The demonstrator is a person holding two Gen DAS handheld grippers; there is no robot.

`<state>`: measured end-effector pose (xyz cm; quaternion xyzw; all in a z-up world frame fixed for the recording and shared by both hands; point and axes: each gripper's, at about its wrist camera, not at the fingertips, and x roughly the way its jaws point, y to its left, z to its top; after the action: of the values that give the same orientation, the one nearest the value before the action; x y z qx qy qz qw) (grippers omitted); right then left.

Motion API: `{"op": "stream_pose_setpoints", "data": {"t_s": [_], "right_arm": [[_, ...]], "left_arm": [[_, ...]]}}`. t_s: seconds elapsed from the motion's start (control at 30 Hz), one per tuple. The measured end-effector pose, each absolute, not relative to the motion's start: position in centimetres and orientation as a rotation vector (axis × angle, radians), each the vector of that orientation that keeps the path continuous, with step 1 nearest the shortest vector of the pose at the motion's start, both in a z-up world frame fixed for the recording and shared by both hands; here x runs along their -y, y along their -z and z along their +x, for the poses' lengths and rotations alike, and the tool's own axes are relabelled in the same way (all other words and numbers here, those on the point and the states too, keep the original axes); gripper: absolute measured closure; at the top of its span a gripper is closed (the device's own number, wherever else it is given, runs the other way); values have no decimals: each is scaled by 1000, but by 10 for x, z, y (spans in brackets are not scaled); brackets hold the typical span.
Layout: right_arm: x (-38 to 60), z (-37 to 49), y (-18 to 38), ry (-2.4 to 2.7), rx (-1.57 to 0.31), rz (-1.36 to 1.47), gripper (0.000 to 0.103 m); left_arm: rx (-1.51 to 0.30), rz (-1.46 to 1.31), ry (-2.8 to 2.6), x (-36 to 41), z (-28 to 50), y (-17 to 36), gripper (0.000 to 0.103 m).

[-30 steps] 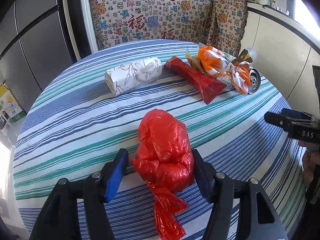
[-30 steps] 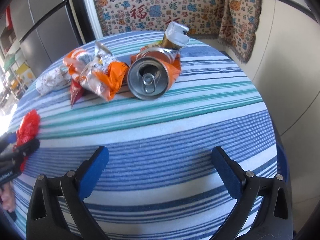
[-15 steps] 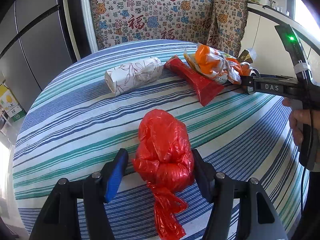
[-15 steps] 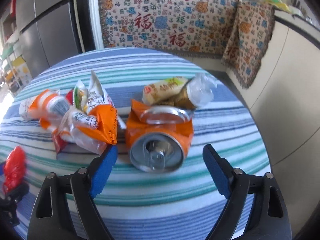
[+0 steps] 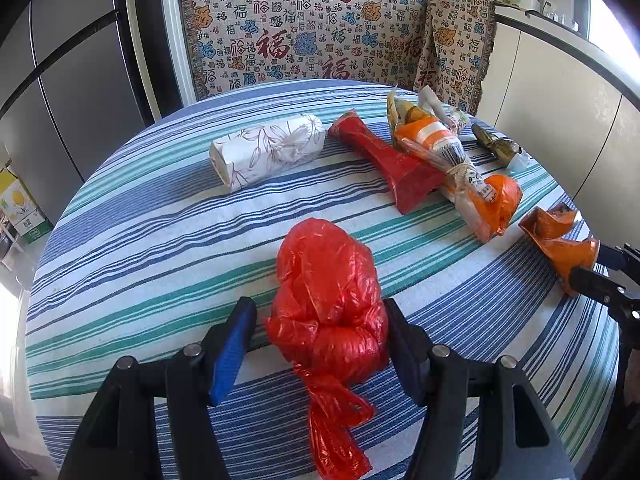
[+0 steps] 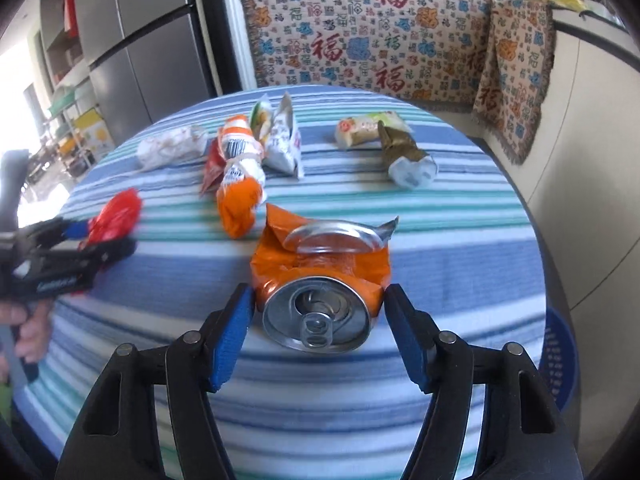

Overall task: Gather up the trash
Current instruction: 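Grasp the crushed orange can with the right tool while the left tool holds the red bag, then carry the red bag and orange can to the blue basket and release both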

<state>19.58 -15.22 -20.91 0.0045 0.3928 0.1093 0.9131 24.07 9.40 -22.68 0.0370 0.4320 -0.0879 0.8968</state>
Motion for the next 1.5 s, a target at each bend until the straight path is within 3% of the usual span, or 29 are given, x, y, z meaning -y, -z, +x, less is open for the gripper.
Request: {"op": "stream_pose_setpoints", "data": {"t_s": [0.17, 0.27, 0.3, 0.5, 0.53, 0.57, 0.63, 1.07, 1.5], "right_arm": [[157, 195, 207, -227, -829, 79, 31], [157, 200, 208, -218, -846, 81, 14], [158, 200, 208, -220, -848, 86, 13], [155, 205, 207, -196, -857, 89, 13], [154, 207, 207, -182, -859, 83, 15], [153, 209, 209, -176, -871, 82, 29], [153, 210, 211, -169, -883, 85, 29], [173, 186, 179, -201, -783, 112, 30], [240, 169, 154, -145, -714, 210, 30]], "left_arm": [[-895, 77, 180, -94, 241, 227, 38], [-895, 80, 179, -93, 240, 227, 38], [-896, 80, 181, -94, 240, 227, 38], [-905, 77, 196, -94, 232, 226, 38], [-906, 69, 194, -94, 233, 226, 38], [-908, 58, 195, -95, 233, 226, 38], [-907, 21, 210, -99, 232, 222, 59], [-858, -11, 334, -69, 197, 192, 61], [-841, 31, 538, 50, 197, 158, 61]]}}
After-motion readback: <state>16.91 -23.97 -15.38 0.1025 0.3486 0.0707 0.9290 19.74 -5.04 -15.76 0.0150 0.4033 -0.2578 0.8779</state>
